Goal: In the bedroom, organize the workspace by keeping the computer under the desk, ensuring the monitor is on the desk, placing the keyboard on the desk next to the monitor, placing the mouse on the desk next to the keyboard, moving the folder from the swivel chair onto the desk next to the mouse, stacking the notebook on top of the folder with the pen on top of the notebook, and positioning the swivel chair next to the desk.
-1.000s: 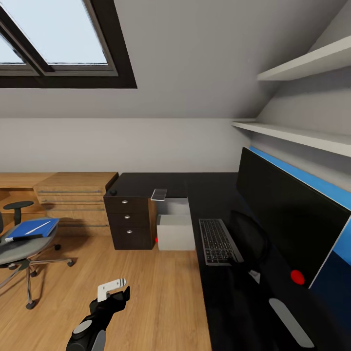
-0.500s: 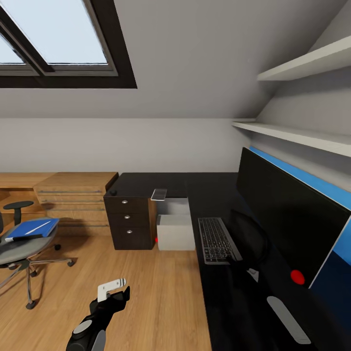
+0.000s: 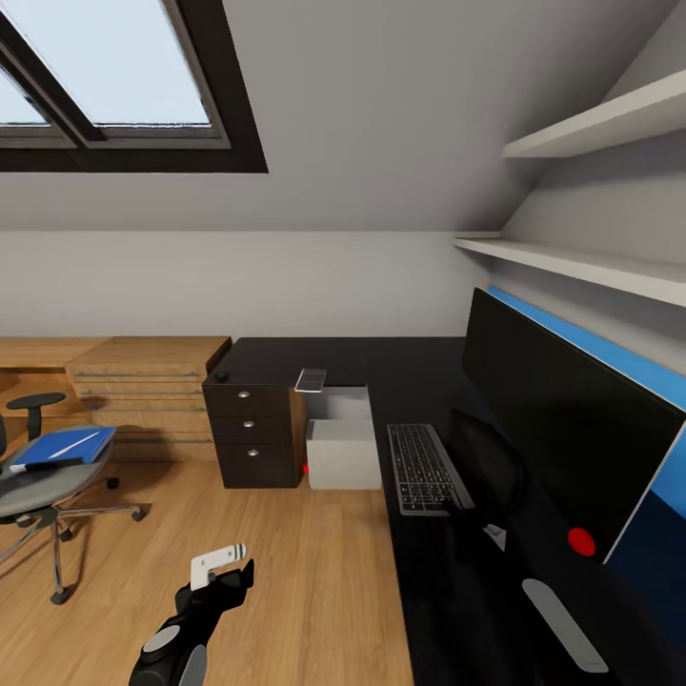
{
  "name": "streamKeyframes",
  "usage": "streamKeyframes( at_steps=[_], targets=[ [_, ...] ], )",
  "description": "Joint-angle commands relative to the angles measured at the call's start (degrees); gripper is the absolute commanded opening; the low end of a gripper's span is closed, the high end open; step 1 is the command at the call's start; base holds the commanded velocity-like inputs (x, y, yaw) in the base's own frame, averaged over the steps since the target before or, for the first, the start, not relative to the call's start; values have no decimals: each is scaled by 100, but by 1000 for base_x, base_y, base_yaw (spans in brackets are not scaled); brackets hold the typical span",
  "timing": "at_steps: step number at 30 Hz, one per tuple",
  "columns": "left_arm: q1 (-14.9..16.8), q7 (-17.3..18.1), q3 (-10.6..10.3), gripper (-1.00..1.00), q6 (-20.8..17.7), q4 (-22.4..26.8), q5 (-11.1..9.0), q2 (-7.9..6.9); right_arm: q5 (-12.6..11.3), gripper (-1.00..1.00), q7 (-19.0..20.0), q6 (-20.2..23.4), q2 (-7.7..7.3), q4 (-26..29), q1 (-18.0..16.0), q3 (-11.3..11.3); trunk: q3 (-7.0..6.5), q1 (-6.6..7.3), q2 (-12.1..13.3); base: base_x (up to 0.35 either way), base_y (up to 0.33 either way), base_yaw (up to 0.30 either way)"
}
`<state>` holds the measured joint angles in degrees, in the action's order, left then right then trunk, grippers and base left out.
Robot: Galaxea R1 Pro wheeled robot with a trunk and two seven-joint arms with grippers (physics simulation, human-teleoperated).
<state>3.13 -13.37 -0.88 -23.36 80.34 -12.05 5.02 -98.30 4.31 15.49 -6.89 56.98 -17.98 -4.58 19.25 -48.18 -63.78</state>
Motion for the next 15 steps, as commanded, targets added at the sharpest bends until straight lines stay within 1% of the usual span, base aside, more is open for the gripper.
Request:
streamKeyframes(
  at_steps=[1, 15],
  targets=[
    [3, -51, -9, 100, -20, 8, -60, -1, -54, -100, 31, 9, -10, -3, -4, -10, 7, 0, -5, 0, 0, 0],
    [3, -51, -9, 100, -20, 8, -52, -1, -49, -100, 24, 15, -14, -12, -4, -6, 7, 0, -5, 0, 0, 0]
  ],
)
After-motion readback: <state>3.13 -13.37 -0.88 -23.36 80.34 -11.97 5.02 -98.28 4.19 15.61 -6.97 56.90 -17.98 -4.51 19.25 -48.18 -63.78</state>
